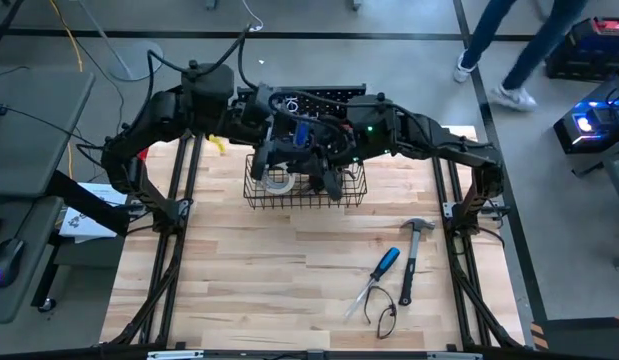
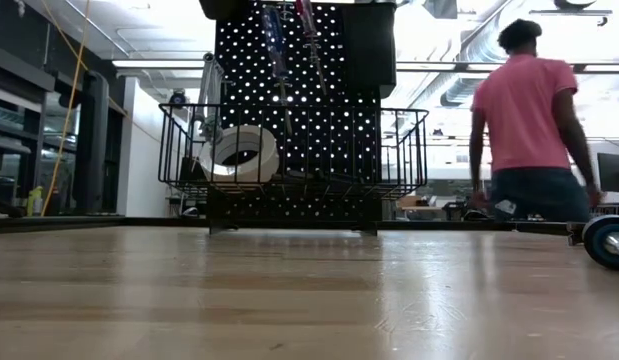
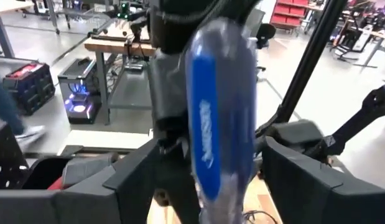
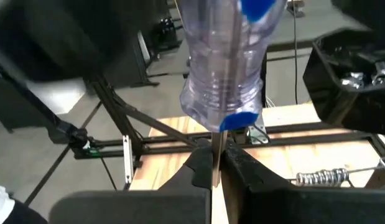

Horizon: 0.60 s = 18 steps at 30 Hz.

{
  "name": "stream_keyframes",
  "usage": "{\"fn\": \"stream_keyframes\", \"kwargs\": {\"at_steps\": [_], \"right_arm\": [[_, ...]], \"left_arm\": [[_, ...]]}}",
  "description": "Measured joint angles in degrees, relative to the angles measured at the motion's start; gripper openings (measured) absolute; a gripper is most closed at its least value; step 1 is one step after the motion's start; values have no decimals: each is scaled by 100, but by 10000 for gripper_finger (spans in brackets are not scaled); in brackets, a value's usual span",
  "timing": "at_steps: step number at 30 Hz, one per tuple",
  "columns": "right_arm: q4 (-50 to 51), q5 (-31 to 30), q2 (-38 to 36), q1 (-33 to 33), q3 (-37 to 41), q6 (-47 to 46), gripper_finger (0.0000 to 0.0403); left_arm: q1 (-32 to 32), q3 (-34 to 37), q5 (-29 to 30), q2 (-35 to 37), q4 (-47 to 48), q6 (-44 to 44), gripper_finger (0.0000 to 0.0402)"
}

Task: Hang tools onto peg board
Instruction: Hang the blue transparent screwdriver on the peg board

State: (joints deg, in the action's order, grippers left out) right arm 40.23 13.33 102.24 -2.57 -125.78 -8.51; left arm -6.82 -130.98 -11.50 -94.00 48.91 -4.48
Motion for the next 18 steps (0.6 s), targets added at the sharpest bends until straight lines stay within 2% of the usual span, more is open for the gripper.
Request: {"fn": "stream_keyframes", "kwargs": {"at_steps": [2, 4, 9, 14, 18], "right_arm": [[80, -1, 0, 0, 2, 57, 0], [65, 0, -4, 0, 2, 104, 0], [106, -17, -7, -3, 2, 127, 0], [57, -187, -7, -2, 2, 381, 3], [91, -498, 1, -1, -132, 550, 45]], "left_arm": [[14, -1, 4, 0, -61, 7, 247], [14, -2, 9, 0, -76, 7, 215], [16, -3, 29, 17, -1, 22, 78], [8, -2, 38, 28, -49, 223, 77], [-132, -4, 88, 104, 11, 329, 77]]}}
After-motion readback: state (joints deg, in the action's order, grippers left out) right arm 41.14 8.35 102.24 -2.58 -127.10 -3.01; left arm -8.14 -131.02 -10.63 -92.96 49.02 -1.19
